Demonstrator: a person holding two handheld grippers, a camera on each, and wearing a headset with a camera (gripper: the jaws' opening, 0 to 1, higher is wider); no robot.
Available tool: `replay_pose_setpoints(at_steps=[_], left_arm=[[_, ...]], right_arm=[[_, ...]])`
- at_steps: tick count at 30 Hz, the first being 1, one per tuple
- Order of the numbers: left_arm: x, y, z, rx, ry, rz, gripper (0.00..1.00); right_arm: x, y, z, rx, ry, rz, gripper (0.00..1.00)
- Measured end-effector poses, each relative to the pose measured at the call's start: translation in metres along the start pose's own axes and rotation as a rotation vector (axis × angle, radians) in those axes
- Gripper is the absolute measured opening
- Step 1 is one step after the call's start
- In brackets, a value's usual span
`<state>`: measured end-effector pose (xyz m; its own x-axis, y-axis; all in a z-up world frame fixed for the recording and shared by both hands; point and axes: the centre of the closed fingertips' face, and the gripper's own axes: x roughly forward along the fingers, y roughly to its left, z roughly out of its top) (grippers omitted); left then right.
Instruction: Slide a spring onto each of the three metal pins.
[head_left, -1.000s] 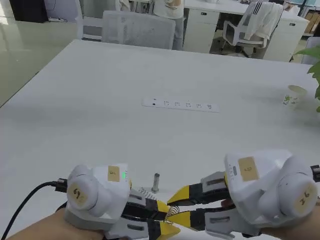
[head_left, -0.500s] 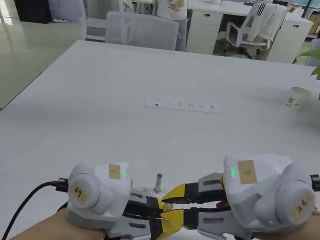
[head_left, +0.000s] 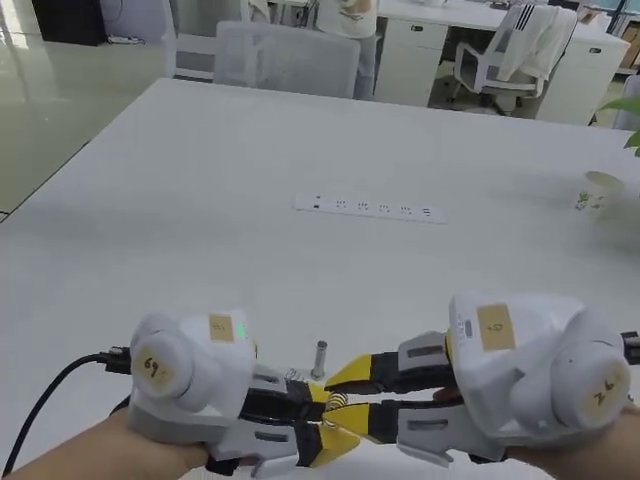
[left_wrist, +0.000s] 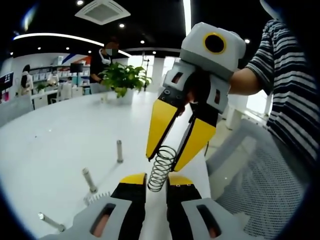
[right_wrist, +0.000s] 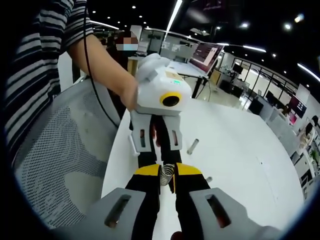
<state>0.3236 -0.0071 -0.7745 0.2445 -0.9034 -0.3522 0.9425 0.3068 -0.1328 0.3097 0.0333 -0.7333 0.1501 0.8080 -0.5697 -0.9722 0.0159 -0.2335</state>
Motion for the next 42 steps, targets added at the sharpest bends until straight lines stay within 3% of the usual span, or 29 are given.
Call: replay_pose_setpoints(at_steps=[25, 30, 34, 42], left_arm=[[-0.028, 0.010, -0.013, -0.042, 0.020, 0.067, 0.26], [-0.041, 0.013, -0.017, -0.079, 0.016, 0.078, 0.33], [-0.049, 0.014, -0.019, -0.092, 0.019, 0.099, 0.46], [-0.063, 0.015, -0.025, -0.111, 0.020, 0.123, 0.54]], right_arm=[[-0.003, -0.009, -0.004, -0.001, 0.020, -0.041, 0.07], [-0.006, -0.015, -0.005, 0.006, 0.020, -0.063, 0.07], [-0.008, -0.018, -0.007, 0.011, 0.022, -0.076, 0.07], [-0.009, -0.022, -0.012, 0.014, 0.033, -0.092, 0.07]])
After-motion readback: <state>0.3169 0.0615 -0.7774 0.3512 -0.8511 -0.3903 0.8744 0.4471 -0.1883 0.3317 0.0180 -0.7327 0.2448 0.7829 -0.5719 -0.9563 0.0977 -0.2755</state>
